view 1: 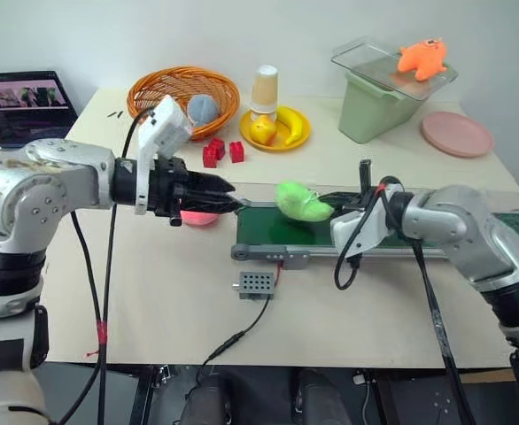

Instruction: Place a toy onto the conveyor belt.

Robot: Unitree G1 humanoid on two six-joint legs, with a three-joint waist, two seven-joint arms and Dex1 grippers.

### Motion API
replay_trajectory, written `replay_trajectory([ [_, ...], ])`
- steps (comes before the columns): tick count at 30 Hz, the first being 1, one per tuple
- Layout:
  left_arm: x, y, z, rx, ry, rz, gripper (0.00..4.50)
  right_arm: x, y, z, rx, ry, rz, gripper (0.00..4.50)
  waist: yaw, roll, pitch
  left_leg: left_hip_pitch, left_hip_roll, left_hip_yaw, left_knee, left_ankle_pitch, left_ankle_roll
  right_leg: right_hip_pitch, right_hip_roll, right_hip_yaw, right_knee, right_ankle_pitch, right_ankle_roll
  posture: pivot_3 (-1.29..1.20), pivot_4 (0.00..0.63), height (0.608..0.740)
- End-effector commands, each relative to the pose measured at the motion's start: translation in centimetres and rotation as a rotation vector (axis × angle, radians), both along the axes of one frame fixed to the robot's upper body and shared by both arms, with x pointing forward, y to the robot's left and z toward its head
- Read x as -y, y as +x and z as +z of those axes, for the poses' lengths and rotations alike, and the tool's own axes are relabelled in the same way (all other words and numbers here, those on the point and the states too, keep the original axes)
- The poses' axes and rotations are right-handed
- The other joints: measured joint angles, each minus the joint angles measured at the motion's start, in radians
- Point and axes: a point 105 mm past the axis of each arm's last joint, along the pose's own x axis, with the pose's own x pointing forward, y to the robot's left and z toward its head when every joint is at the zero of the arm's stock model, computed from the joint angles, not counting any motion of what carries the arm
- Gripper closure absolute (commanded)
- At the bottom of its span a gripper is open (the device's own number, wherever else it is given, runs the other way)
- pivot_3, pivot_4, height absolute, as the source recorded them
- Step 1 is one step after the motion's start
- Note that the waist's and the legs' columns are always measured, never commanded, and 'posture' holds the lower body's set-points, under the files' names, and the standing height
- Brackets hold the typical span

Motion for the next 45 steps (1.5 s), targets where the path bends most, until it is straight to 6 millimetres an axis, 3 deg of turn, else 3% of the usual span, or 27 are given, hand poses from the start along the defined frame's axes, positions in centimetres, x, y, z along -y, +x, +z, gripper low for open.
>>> replay_trajectory([
  [1,-0.6,0.2,1.5,0.145,0.008,0.006,2.41,0.5,0.2,0.6,0.024,0.032,-0.021,4.50,0.000,0.000,0.000,0.000,0.000,0.000,0.000,0.000,0.000,0.000,0.000,0.000,0.000,0.000,0.000,0.00,0.150,0.739],
  [11,-0.5,1.0,1.6,0.196,0.019,0.015,2.41,1.5,1.0,-1.4,0.014,0.029,-0.062,4.50,-0.002,0.000,0.000,0.001,0.000,0.000,0.000,0.000,0.000,0.001,0.000,0.000,0.000,0.000,0.000,0.00,0.150,0.739],
  [13,-0.4,1.0,1.5,0.196,0.020,0.015,2.30,1.4,0.9,-1.3,0.009,0.041,-0.061,3.62,-0.004,0.000,0.000,0.001,0.000,0.000,0.000,0.000,0.000,0.001,0.000,0.001,0.000,0.000,0.000,0.00,0.150,0.739],
  [20,-0.5,1.5,1.2,0.195,0.027,0.030,2.30,0.8,0.3,-0.5,-0.019,0.064,-0.043,1.19,-0.002,0.000,0.000,0.001,0.000,0.000,0.000,0.000,0.000,0.001,0.001,0.001,0.001,0.000,0.000,0.00,0.150,0.739],
  [24,-0.5,1.8,0.9,0.187,0.024,0.033,2.30,0.7,-0.5,0.5,-0.048,0.070,-0.034,0.05,-0.002,0.000,0.000,0.001,0.000,0.000,0.000,0.000,0.000,0.001,0.001,0.001,0.001,0.000,0.000,0.00,0.150,0.739],
  [39,-0.1,2.7,0.3,0.170,0.006,0.033,2.30,2.6,-4.9,3.0,-0.214,0.017,-0.091,0.05,0.012,0.000,0.000,0.001,0.000,-0.001,0.001,-0.001,0.001,0.002,0.001,0.000,0.001,0.000,0.000,0.00,0.150,0.739],
  [45,-0.1,2.8,0.5,0.170,0.001,0.025,2.30,2.2,-5.5,4.1,-0.302,0.125,-0.114,0.05,0.013,0.000,0.000,0.001,0.000,-0.001,0.001,-0.001,0.002,0.003,0.001,0.000,0.001,0.000,0.000,0.00,0.150,0.739],
])
